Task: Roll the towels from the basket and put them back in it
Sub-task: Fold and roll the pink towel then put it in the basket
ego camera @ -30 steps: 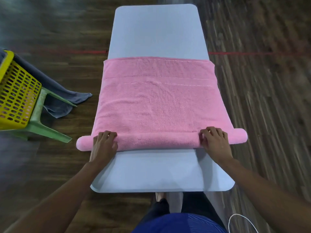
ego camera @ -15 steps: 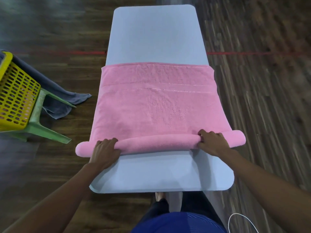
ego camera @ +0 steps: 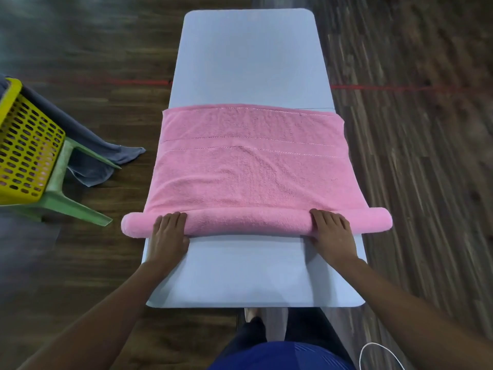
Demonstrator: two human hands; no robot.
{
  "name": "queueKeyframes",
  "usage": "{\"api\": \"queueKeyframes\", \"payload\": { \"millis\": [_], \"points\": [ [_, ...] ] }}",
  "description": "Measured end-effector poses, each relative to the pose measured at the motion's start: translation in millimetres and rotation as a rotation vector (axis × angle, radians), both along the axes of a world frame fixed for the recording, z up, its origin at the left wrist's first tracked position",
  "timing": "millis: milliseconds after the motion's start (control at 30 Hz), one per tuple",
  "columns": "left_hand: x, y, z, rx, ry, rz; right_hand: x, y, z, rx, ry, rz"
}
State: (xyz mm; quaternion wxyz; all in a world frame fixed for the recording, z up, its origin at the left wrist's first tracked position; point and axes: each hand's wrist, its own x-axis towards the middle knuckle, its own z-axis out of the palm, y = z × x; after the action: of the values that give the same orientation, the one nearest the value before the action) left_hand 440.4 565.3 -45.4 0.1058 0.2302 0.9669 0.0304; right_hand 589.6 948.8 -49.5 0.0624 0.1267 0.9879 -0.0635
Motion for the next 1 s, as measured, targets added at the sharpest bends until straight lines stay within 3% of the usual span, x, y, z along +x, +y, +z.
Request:
{"api": "queueKeyframes", "payload": {
  "millis": [100,200,267,333,400,500,600,700,800,900,1000],
  "points": [
    [-7.0,3.2,4.0,0.004,0.047,-0.018,-9.6,-0.2,12.0,-0.05,-0.035,-0.077],
    [-10.2,0.2,11.7,-0.027,0.004,-0.063,-20.0,6.8,30.4,-0.082,-0.263,-0.042],
    [-14.1,-1.3,14.3,-0.038,-0.087,-0.034,-28.3,14.6,44.4,-0.219,-0.453,-0.063],
    [-19.1,-4.8,11.6,0.013,-0.137,0.044,-32.3,21.0,45.9,-0.296,-0.495,-0.097],
    [-20.9,-6.4,10.2,0.077,-0.084,0.105,-31.8,22.1,38.8,-0.169,-0.364,-0.158],
    [-19.6,-1.5,7.4,0.195,0.132,0.095,-25.5,14.7,21.1,-0.01,0.032,-0.189],
    [-12.6,2.4,2.4,0.204,0.076,-0.051,-14.7,8.2,13.4,-0.048,0.117,-0.071],
    [-10.8,1.6,-3.0,0.039,-0.061,-0.128,-4.4,12.5,3.1,-0.017,0.01,0.035],
    [-22.7,10.0,3.7,0.03,-0.084,-0.077,-15.2,18.0,6.4,-0.015,-0.017,0.018],
    [-40.4,19.2,19.1,-0.042,-0.152,-0.079,-39.9,22.0,29.1,-0.05,-0.23,-0.007],
    [-55.4,15.1,25.6,-0.053,-0.412,-0.019,-56.0,31.1,48.5,-0.328,-0.47,-0.14]
  ]
}}
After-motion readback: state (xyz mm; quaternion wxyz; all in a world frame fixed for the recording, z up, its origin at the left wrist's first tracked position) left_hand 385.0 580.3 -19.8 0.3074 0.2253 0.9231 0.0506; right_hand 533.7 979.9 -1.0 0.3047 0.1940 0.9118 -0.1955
